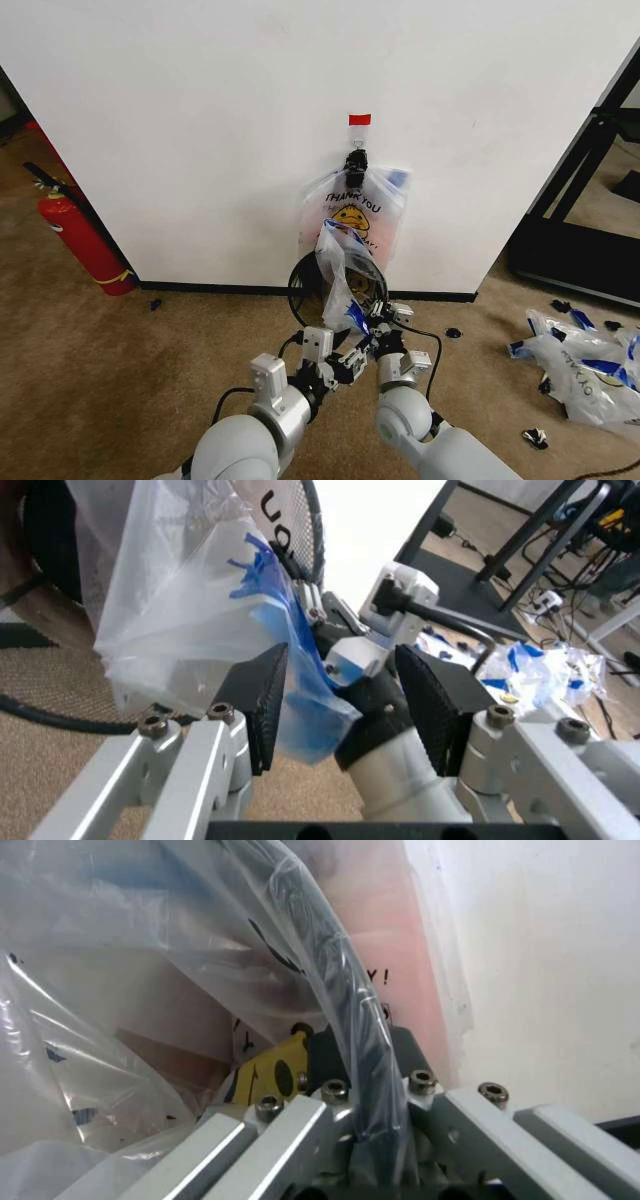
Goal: Pick up the garbage bag from the wall and place it over the trash bin.
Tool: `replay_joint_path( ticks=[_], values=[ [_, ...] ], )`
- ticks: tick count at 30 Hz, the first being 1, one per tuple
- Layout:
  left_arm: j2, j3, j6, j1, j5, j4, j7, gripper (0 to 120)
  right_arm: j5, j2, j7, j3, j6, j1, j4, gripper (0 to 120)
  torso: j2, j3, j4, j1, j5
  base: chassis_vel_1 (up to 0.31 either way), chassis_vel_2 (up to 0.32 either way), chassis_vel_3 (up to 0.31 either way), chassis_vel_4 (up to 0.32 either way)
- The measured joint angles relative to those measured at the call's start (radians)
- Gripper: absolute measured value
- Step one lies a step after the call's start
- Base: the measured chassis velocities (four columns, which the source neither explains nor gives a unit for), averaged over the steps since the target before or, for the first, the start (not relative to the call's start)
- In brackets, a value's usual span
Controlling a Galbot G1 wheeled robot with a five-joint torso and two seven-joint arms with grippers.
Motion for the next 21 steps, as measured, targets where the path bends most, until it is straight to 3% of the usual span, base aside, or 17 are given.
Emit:
replay_joint_path(
  ticks=[10,15,21],
  values=[
    [-0.011,0.015,-0.005,-0.048,-0.018,0.062,-0.001,46,-0.004,0.007,0.003,-0.006,-0.002,-0.001,-0.005,0,0.000,0.000,0.0000,0.000,-0.0001,0.000,0.000,0.000,0.000],
    [-0.010,0.013,-0.015,-0.061,-0.022,0.069,-0.001,32,-0.004,0.008,0.004,-0.005,-0.003,-0.004,-0.005,0,0.000,0.000,0.0000,0.000,-0.0001,0.000,0.000,0.000,0.000],
    [-0.006,0.008,-0.031,-0.068,-0.019,0.076,0.002,8,-0.006,0.012,0.006,-0.005,-0.005,-0.003,-0.008,0,0.000,0.000,0.0000,0.000,-0.0001,0.000,0.000,0.000,0.000]
  ],
)
